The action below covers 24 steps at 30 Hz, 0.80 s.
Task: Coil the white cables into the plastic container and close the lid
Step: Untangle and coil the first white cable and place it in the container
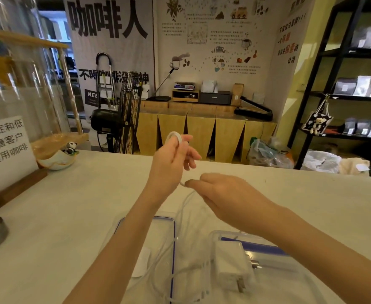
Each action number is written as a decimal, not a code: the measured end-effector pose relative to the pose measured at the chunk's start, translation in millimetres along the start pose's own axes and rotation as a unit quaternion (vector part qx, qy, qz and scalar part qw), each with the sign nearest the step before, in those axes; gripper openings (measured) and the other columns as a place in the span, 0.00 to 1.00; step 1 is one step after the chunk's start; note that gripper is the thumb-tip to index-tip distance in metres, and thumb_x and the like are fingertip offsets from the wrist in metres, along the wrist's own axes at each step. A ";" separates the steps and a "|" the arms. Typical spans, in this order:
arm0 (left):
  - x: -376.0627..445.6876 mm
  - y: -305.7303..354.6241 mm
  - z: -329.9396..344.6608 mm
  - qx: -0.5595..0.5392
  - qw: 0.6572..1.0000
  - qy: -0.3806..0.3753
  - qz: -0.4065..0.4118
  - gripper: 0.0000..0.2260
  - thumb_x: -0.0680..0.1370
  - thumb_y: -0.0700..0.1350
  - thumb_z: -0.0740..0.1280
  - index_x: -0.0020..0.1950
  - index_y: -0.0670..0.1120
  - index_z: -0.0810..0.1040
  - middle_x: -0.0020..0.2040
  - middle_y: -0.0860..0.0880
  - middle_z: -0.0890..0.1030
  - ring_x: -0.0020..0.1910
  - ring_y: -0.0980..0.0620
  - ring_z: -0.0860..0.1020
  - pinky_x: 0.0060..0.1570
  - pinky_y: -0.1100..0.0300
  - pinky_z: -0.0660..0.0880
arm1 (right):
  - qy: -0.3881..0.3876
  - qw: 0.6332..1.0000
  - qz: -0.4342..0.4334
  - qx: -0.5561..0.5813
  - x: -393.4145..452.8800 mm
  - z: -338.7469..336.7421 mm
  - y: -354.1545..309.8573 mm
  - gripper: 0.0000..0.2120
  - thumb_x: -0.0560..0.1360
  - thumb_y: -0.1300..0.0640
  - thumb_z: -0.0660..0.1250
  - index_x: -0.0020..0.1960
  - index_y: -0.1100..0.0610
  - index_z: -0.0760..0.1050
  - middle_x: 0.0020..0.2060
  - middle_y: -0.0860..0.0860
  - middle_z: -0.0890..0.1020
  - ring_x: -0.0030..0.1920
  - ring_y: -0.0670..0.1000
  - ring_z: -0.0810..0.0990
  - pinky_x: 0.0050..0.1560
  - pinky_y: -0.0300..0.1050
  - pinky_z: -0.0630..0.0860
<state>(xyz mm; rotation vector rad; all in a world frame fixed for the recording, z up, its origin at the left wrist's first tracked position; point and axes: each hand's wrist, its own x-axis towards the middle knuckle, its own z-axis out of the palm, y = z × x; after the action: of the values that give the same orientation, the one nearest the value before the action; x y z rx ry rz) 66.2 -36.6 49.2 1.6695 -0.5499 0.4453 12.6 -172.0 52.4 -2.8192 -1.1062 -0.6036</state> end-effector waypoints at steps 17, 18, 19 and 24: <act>2.0 21.7 -26.1 -0.466 0.759 -0.413 -0.190 0.17 0.79 0.47 0.53 0.41 0.40 0.76 0.22 0.53 0.67 0.20 0.56 0.61 0.22 0.66 0.59 | 0.277 0.961 0.009 0.010 24.0 -17.0 60.8 0.15 0.74 0.51 0.60 0.53 0.56 0.80 0.27 0.50 0.79 0.31 0.47 0.68 0.26 0.42 0.67; 2.8 25.0 -27.9 -0.532 0.717 -0.413 -0.179 0.16 0.80 0.46 0.53 0.43 0.38 0.75 0.24 0.51 0.66 0.22 0.55 0.62 0.23 0.65 0.59 | 0.283 0.958 0.031 0.042 28.3 -15.1 55.2 0.16 0.74 0.50 0.59 0.54 0.56 0.79 0.28 0.47 0.77 0.31 0.46 0.67 0.26 0.43 0.67; 3.8 27.6 -29.9 -0.595 0.673 -0.403 -0.174 0.16 0.80 0.45 0.52 0.46 0.36 0.73 0.26 0.49 0.65 0.23 0.54 0.62 0.25 0.64 0.59 | 0.272 0.957 0.054 0.089 32.0 -12.2 48.7 0.17 0.74 0.49 0.58 0.55 0.55 0.78 0.28 0.44 0.74 0.31 0.46 0.68 0.28 0.44 0.68; 9.2 24.8 -41.7 -0.711 0.632 -0.271 -0.146 0.17 0.81 0.45 0.50 0.54 0.33 0.71 0.29 0.43 0.72 0.27 0.53 0.64 0.30 0.63 0.61 | 0.040 0.875 0.155 0.457 31.7 -0.6 7.2 0.08 0.78 0.56 0.55 0.50 0.49 0.73 0.31 0.48 0.77 0.29 0.47 0.77 0.33 0.40 0.78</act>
<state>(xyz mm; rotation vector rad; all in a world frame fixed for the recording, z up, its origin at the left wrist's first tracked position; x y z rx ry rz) 59.8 0.4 81.3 0.2249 -0.7318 -0.6987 38.3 -157.0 65.5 -2.0296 -0.6328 -0.0955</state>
